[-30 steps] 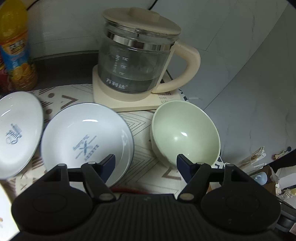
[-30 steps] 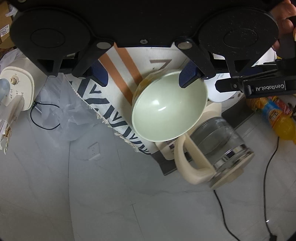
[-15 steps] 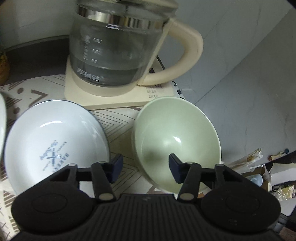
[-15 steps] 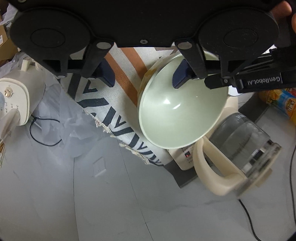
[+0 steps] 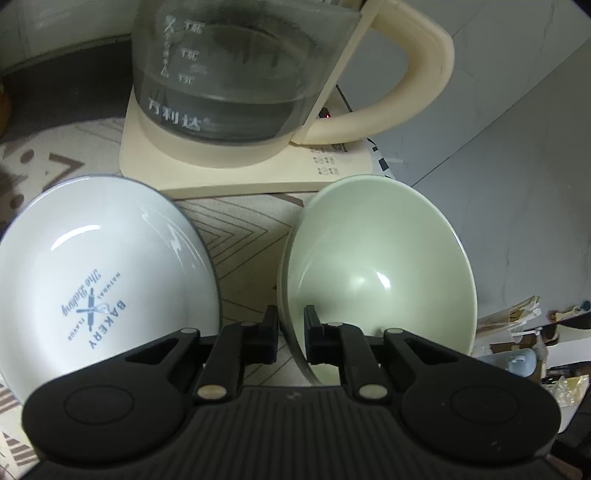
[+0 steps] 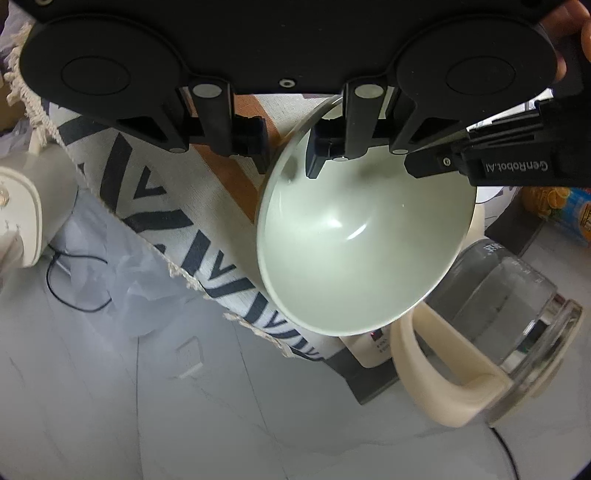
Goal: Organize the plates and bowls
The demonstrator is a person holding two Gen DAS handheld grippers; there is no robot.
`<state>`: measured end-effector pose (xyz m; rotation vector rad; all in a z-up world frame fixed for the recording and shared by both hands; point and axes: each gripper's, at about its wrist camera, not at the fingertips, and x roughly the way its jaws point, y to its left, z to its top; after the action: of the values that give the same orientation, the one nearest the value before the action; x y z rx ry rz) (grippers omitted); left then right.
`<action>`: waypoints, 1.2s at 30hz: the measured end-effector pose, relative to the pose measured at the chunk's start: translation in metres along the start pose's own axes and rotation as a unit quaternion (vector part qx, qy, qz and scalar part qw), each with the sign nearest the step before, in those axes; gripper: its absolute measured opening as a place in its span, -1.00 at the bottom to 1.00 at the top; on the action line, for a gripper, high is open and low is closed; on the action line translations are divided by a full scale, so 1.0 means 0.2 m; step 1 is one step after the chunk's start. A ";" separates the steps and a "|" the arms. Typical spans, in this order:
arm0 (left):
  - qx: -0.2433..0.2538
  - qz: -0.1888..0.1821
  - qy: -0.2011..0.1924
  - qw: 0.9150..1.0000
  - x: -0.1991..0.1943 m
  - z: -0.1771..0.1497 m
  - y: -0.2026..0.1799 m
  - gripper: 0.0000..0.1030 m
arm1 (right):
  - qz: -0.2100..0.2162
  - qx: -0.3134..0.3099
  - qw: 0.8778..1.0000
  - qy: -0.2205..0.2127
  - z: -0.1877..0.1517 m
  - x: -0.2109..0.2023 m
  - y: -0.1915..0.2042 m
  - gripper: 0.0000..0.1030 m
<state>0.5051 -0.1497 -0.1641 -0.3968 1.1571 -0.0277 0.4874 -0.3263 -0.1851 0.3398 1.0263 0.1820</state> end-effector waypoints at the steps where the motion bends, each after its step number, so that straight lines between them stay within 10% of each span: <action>1: 0.003 0.001 -0.003 1.000 -0.01 0.00 0.00 -0.79 | 0.002 -0.002 1.000 -0.002 0.00 -0.01 0.00 -0.60; 36: 0.015 -0.036 -0.109 0.993 -0.62 -0.21 -0.01 -0.79 | 0.051 -0.063 0.992 -0.098 -0.12 -0.55 0.13 -0.60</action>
<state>0.4163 -0.1361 -0.0683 -0.4040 0.9257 -0.0627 0.4121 -0.3302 -0.0981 0.2899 0.7993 0.2977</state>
